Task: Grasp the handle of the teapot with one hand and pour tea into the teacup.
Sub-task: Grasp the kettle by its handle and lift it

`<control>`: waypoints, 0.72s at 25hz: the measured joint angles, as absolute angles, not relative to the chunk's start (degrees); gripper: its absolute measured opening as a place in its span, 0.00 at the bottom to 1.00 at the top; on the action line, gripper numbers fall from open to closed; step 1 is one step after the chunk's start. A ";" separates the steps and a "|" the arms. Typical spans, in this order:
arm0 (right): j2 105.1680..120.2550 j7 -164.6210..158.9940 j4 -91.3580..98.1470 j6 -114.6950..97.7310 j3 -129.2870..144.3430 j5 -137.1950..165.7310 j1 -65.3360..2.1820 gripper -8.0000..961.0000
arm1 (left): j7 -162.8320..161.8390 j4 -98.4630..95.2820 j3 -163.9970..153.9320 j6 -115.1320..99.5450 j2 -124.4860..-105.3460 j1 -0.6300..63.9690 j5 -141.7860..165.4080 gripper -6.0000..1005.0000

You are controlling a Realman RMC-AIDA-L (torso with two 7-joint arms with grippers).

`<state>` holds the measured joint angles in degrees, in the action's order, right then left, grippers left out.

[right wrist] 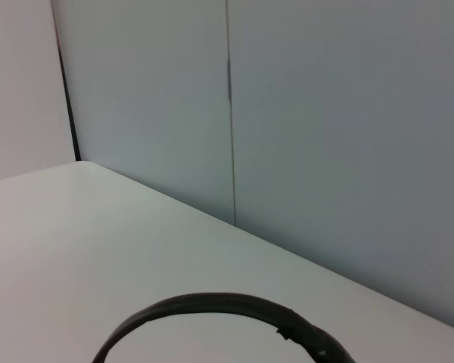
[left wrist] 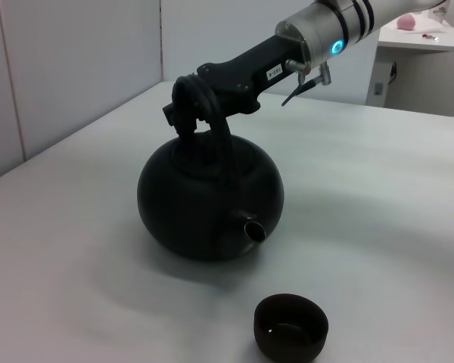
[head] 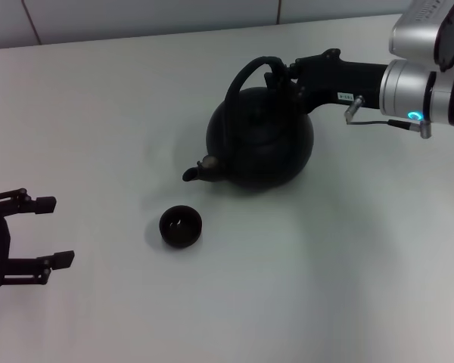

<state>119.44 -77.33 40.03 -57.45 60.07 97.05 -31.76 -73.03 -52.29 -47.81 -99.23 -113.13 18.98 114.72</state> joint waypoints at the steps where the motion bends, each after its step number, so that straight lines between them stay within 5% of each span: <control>1: 119.44 -77.67 41.00 -57.45 60.74 97.08 -31.25 0.13 | -73.09 -52.29 -47.81 -99.23 -113.17 18.98 114.72 0.86; 18: 119.58 -77.95 50.68 -56.66 66.57 98.69 -27.44 0.13 | -73.43 -52.99 -47.81 -98.89 -113.48 19.22 116.05 0.86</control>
<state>119.58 -77.95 50.68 -56.66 66.57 98.69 -27.44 -73.43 -52.99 -47.81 -98.89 -113.48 19.22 116.05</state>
